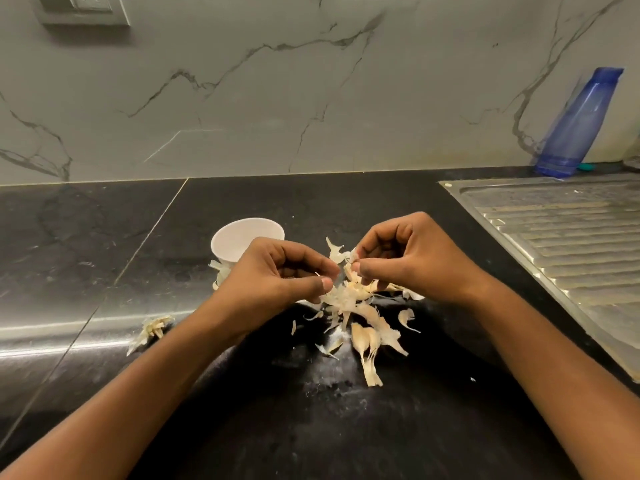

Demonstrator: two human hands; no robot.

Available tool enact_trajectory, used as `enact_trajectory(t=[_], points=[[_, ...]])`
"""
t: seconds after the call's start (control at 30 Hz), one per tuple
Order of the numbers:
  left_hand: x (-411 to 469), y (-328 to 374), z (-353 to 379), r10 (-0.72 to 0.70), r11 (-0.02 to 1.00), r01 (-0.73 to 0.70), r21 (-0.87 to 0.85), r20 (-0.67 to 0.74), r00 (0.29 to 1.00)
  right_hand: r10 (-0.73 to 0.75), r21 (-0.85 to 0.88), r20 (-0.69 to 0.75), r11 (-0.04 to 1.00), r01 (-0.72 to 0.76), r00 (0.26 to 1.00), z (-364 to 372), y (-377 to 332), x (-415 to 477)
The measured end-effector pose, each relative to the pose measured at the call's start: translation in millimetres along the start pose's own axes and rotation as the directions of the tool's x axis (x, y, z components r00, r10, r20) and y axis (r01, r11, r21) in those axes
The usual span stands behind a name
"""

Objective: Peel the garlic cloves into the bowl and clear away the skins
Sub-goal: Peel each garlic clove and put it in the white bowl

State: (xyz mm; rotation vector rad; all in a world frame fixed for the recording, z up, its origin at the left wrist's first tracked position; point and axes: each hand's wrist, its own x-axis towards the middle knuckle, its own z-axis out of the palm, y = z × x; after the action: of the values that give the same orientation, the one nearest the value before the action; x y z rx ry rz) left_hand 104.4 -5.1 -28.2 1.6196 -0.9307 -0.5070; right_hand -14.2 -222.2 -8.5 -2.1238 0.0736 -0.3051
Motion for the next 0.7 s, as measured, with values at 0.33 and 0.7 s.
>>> enact_trajectory(t=[0.33, 0.7], points=[[-9, 4, 5, 0.079, 0.903, -0.239, 0.356, 0.410, 0.908, -0.070, -0.095, 0.083, 0.992, 0.078, 0.994, -11, 8, -1], [-8, -4, 14, 0.099, 0.842, -0.288, 0.456, 0.395, 0.914, -0.095, 0.004, 0.165, 0.995, 0.095, 0.982, -15, 9, -2]])
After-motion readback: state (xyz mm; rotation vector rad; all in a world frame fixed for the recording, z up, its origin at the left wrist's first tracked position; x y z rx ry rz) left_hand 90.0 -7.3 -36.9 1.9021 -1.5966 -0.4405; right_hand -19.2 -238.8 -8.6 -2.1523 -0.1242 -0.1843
